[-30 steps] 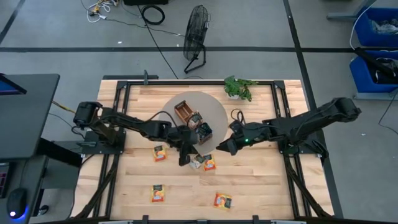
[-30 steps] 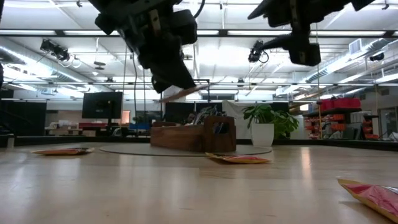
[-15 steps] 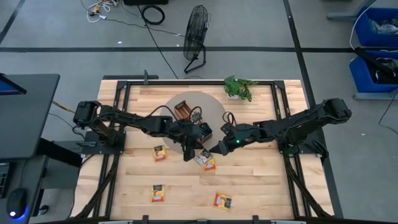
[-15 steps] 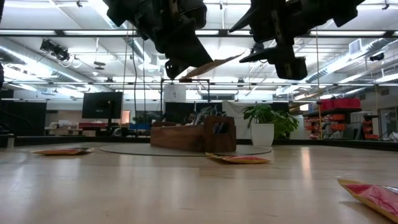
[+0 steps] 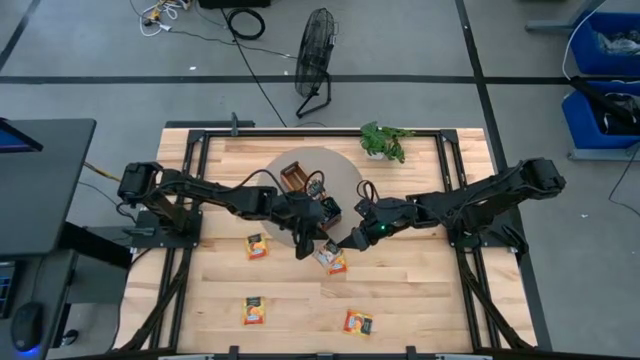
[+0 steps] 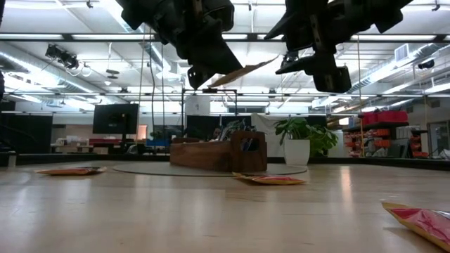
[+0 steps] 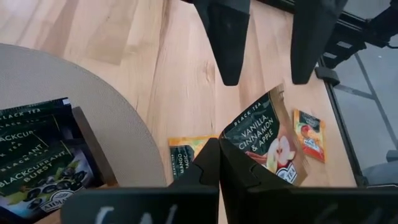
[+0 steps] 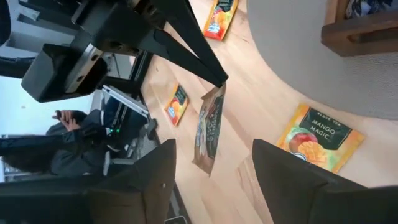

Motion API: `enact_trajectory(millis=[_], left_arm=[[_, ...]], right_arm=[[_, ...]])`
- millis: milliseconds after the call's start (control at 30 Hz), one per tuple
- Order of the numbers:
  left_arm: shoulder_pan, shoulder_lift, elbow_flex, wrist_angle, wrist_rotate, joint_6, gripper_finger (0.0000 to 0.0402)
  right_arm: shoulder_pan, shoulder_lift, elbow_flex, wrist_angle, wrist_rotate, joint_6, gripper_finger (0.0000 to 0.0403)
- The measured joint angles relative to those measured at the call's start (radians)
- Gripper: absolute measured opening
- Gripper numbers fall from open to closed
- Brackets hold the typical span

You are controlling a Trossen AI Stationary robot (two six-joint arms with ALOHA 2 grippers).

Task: Pick & Place Tea
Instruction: Put the brown tea bag into the middle section of the wooden organizer

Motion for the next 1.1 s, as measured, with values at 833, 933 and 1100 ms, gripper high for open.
enact_trajectory(millis=[833, 933, 1100], left_arm=[[0.021, 0.000, 0.049, -0.002, 0.019, 0.034, 0.0000], [0.021, 0.000, 0.048, -0.003, 0.017, 0.032, 0.0000], [0.023, 0.000, 0.049, 0.010, 0.009, 0.013, 0.0006]], right_arm=[[-0.057, 0.000, 0.000, -0.004, -0.077, -0.002, 0.0086], [-0.062, 0.000, 0.000, -0.003, -0.110, -0.010, 0.0037], [-0.066, 0.000, 0.000, -0.004, -0.122, -0.022, 0.0010]])
